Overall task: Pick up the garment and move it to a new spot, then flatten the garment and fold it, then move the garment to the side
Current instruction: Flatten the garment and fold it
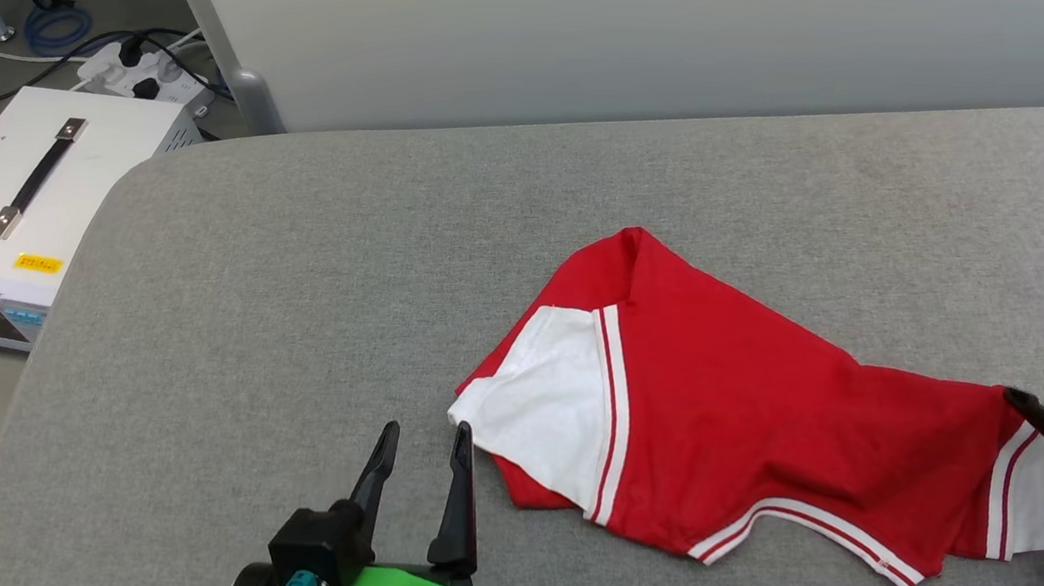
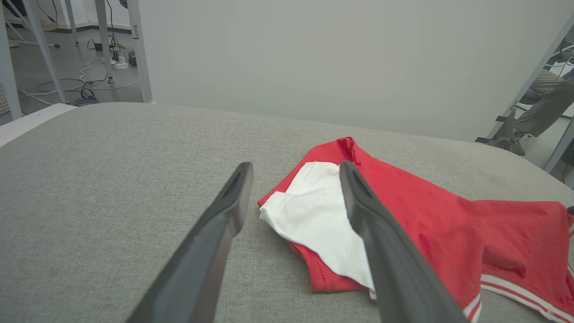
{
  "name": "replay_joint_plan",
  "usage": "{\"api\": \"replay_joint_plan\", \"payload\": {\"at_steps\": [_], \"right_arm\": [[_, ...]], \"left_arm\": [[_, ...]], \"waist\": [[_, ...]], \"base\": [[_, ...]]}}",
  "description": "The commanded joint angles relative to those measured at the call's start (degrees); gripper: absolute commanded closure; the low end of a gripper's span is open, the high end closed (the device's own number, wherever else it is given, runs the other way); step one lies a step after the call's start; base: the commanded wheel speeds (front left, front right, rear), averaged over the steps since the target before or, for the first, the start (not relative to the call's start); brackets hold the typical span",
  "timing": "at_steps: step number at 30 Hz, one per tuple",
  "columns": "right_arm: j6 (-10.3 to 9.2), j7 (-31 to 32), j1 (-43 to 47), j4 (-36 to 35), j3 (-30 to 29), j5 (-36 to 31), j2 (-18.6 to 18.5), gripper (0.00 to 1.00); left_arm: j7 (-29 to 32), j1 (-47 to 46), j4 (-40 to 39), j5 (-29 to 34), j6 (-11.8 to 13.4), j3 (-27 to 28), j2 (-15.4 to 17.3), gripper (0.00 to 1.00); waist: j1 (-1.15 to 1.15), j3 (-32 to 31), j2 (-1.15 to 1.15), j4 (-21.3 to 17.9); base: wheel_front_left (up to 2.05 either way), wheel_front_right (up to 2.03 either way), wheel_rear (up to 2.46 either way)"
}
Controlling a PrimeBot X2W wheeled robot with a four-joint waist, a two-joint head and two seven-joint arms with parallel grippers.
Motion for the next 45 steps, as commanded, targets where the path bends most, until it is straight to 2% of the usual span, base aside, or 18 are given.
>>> {"api": "replay_joint_plan", "payload": {"at_steps": [1, 10, 18, 22, 27, 30, 34, 36, 40, 45], "right_arm": [[-0.04, -2.5, -1.2, 0.0, -1.5, -0.4, 1.2, 0.0], [-0.04, -21.1, 3.1, -5.0, -11.2, -5.9, 9.1, 0.0], [-0.04, -31.1, 11.0, -12.5, -17.3, -13.9, 18.9, 0.0], [-0.04, -32.9, 13.3, -15.2, -18.9, -16.3, 22.2, 0.0], [-0.04, -32.7, 14.3, -18.1, -19.9, -18.8, 24.4, 0.0], [-0.04, -32.2, 14.4, -19.1, -20.2, -19.6, 25.1, 0.0], [-0.04, -32.1, 14.6, -19.4, -20.6, -20.2, 25.7, 0.0], [-0.04, -32.0, 14.6, -19.3, -20.4, -20.3, 26.0, 0.0], [-0.04, -32.3, 14.4, -18.7, -19.9, -20.5, 26.2, 0.0], [-0.04, -32.5, 13.9, -18.1, -19.6, -20.5, 26.2, 0.0]], "left_arm": [[-0.3, -1.1, 0.3, 0.0, -0.3, 0.1, -0.1, 0.0], [-0.3, -1.3, 3.7, -1.2, -0.3, 0.8, -0.1, 0.0], [-0.1, -2.7, 9.0, -1.5, 1.1, 1.6, 0.0, 0.0], [0.0, -3.8, 9.9, -1.7, 1.6, 2.0, 0.3, 0.0], [1.5, -5.9, 10.2, -2.0, 2.0, 2.4, 1.3, 0.0], [4.4, -7.3, 10.3, -2.4, 2.3, 2.4, 1.8, 0.0], [11.1, -8.9, 10.9, -3.2, 3.1, 2.3, 2.3, 0.0], [13.7, -9.8, 11.1, -3.3, 4.2, 2.6, 2.6, 0.0], [15.8, -10.8, 11.4, -3.3, 5.9, 3.1, 3.0, 0.0], [17.0, -11.2, 12.1, -3.7, 6.2, 2.8, 3.0, 0.0]], "waist": [[0.0, -0.3, 0.0, -0.5], [0.0, -1.5, 0.0, -2.8], [0.0, -0.1, 0.0, -4.6], [0.0, 1.1, 0.0, -5.4], [0.0, 3.0, 0.0, -6.6], [0.0, 4.0, 0.0, -7.0], [0.0, 5.1, 0.0, -7.4], [0.0, 5.7, 0.0, -7.6], [0.0, 6.4, 0.0, -7.9], [0.0, 7.0, 0.0, -8.1]], "base": [[0.0, 0.0, 0.0], [0.0, 0.0, 0.0], [0.0, 0.0, 0.0], [0.0, 0.0, 0.0], [0.0, 0.0, 0.0], [0.0, 0.0, 0.0], [0.0, 0.0, 0.0], [0.0, 0.0, 0.0], [0.0, 0.0, 0.0], [0.0, 0.0, 0.0]]}}
